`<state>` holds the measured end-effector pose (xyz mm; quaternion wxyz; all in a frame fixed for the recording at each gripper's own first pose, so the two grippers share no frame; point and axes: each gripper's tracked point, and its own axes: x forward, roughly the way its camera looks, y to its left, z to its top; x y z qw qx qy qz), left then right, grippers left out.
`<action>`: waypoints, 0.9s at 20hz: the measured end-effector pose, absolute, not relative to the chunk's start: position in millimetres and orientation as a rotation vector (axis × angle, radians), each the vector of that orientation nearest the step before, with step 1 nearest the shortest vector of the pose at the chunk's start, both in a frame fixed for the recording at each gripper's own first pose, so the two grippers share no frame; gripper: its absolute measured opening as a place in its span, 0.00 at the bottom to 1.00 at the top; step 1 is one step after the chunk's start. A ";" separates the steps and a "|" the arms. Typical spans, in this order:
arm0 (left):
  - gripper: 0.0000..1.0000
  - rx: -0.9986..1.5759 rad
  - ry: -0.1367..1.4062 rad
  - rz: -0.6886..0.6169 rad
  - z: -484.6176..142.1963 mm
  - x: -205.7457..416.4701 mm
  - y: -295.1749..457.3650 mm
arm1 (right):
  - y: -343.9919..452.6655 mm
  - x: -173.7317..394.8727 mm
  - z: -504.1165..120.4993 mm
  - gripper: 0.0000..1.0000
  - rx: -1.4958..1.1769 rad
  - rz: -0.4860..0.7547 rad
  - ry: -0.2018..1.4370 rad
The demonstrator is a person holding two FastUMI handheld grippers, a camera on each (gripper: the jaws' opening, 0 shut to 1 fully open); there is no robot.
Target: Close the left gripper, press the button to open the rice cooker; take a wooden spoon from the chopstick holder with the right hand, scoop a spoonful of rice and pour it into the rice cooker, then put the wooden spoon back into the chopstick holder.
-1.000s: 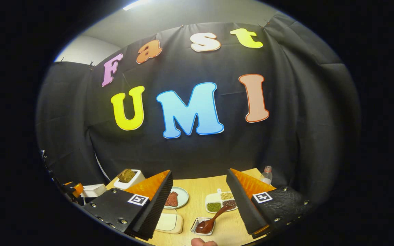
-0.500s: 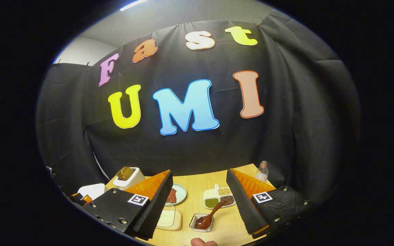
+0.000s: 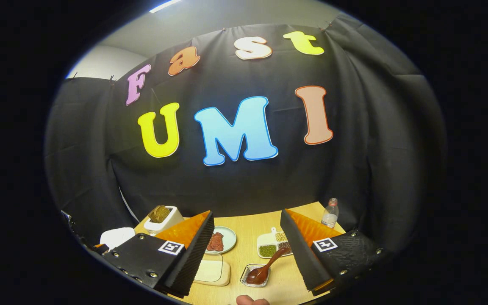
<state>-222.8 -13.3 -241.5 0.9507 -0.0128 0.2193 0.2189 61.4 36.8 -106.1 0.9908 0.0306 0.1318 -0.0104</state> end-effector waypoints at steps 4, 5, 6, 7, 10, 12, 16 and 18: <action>1.00 -0.019 0.489 0.437 -255.5 -224.7 -16.7 | 40.5 63.8 -109.4 0.95 0.071 -0.017 0.272; 0.97 -0.022 0.508 0.428 -254.1 -225.3 -18.3 | 42.2 64.7 -110.2 0.95 0.075 -0.015 0.273; 1.00 -0.024 0.528 0.423 -255.4 -222.9 -18.2 | 43.6 65.4 -110.7 0.95 0.076 -0.012 0.274; 1.00 -0.035 0.557 0.417 -258.0 -223.8 -18.1 | 44.0 65.7 -111.3 0.95 0.079 -0.009 0.274; 1.00 -0.068 0.601 0.408 -258.1 -222.0 -16.9 | 53.2 67.8 -112.8 0.95 0.100 0.008 0.277; 1.00 -0.052 0.563 0.403 -256.1 -223.0 -18.8 | 58.3 68.3 -111.4 0.95 0.109 0.020 0.276; 0.98 0.004 0.541 0.364 -248.7 -232.2 -32.1 | 53.8 64.5 -103.2 0.95 0.076 0.020 0.256; 0.99 -0.028 0.492 0.383 -226.9 -228.6 -30.8 | 46.8 62.3 -97.4 1.00 0.057 0.006 0.243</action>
